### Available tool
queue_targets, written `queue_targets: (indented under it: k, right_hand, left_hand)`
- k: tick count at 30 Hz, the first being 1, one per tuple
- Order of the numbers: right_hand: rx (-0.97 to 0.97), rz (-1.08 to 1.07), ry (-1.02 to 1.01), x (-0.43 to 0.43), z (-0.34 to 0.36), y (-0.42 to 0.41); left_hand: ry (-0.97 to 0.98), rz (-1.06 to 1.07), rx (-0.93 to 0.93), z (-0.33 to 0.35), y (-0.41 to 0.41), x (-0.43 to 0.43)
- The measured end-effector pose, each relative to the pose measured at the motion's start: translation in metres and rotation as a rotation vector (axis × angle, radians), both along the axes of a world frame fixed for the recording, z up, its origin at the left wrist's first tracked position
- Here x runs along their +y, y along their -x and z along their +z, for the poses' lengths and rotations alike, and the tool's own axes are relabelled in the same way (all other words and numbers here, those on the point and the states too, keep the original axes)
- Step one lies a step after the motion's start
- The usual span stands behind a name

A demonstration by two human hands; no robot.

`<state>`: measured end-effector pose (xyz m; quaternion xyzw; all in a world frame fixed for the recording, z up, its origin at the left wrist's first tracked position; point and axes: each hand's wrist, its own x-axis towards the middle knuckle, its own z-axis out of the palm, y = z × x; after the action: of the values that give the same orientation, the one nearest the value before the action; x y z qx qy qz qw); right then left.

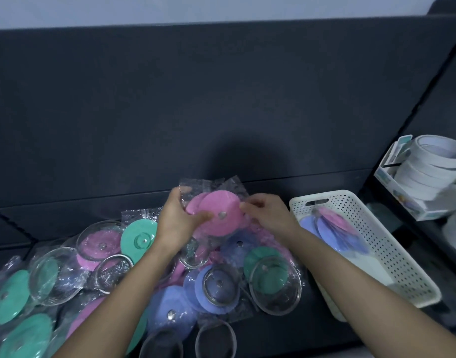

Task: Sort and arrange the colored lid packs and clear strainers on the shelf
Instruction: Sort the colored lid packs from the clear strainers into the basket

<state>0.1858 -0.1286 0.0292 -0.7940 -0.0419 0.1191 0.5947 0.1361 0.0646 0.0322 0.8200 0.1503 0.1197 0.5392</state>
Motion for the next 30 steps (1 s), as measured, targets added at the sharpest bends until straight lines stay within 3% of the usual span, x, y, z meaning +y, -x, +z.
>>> queue_targets:
  k: [3, 6, 10, 16, 22, 30]
  right_hand:
    - [-0.013, 0.033, 0.42, -0.014, -0.012, -0.005]
    - [0.164, 0.097, 0.568, -0.022, -0.034, -0.005]
    - [0.187, 0.096, 0.771, -0.019, -0.063, -0.019]
    - [0.274, 0.015, 0.634, -0.019, -0.067, -0.024]
    - [0.251, 0.03, 0.486, -0.012, -0.058, -0.019]
    - [0.155, -0.114, 0.378, -0.017, -0.052, -0.017]
  left_hand:
    - [-0.022, 0.112, -0.031, -0.005, 0.006, 0.009]
    - [0.01, 0.213, -0.048, -0.013, 0.011, 0.02]
    - [0.034, 0.261, -0.052, -0.021, 0.014, 0.03]
    - [0.057, 0.259, -0.056, -0.022, 0.015, 0.031]
    - [0.068, 0.28, -0.038, -0.027, 0.013, 0.029]
    - [0.074, 0.287, -0.077, -0.024, 0.014, 0.022]
